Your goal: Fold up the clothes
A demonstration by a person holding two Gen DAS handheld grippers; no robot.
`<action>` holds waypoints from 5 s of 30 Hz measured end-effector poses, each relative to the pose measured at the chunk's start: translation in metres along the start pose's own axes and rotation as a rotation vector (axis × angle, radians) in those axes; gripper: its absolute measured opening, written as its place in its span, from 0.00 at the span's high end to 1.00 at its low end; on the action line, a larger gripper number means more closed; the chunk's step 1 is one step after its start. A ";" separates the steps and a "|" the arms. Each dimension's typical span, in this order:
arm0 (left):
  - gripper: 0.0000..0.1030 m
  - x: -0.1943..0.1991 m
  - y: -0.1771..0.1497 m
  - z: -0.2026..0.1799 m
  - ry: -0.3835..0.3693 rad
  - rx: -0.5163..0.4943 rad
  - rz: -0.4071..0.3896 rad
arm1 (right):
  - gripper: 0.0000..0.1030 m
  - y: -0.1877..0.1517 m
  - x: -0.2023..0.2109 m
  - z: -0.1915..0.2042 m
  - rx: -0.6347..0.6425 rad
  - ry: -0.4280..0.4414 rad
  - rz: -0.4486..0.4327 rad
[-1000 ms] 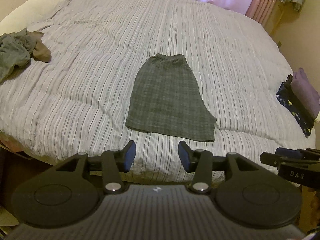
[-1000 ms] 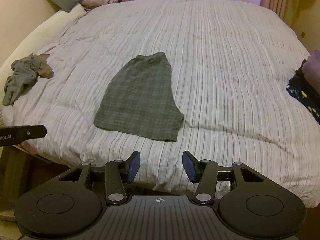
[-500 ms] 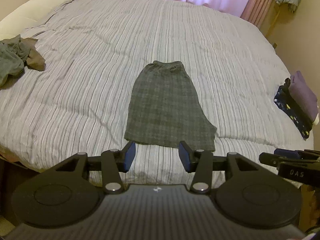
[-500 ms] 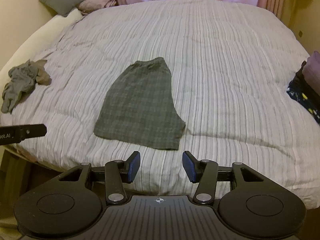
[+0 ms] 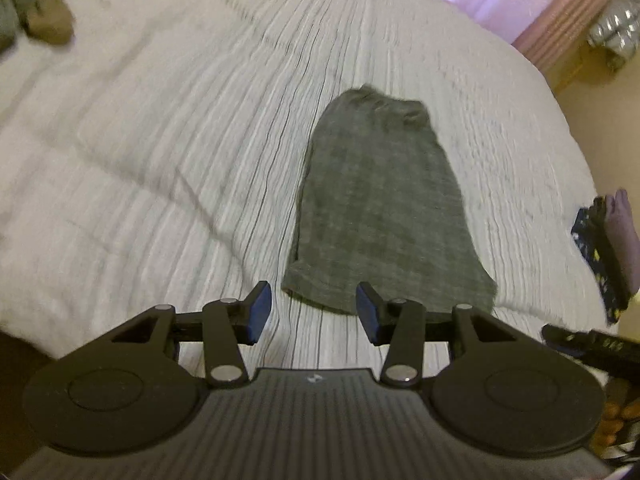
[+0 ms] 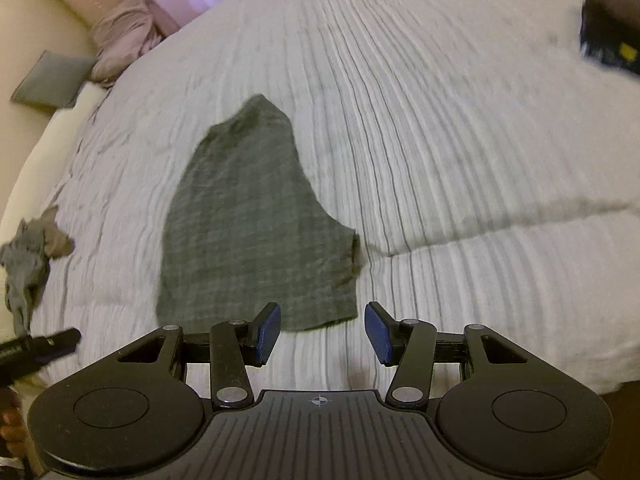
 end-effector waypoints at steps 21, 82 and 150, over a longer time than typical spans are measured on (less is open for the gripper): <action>0.64 -0.116 0.046 0.072 -0.510 -0.060 -0.002 | 0.51 0.008 -0.079 -0.099 -0.037 0.440 -0.169; 0.96 -0.039 -0.132 0.122 -0.785 0.035 -0.017 | 0.94 -0.171 -0.006 -0.085 -0.131 0.711 -0.099; 0.94 -0.146 0.107 0.036 -0.497 -0.175 -0.176 | 0.97 0.057 -0.091 -0.060 0.027 0.314 -0.386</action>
Point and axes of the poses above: each gripper's, at about its wrist camera, not at the fingertips, and x roughly against the way its jaws point, z to its left, y to its top, the point moved 2 cm from there along -x, roughly the way its jaws point, and after that the axes turned 15 degrees about z, right-handed, at the moved point
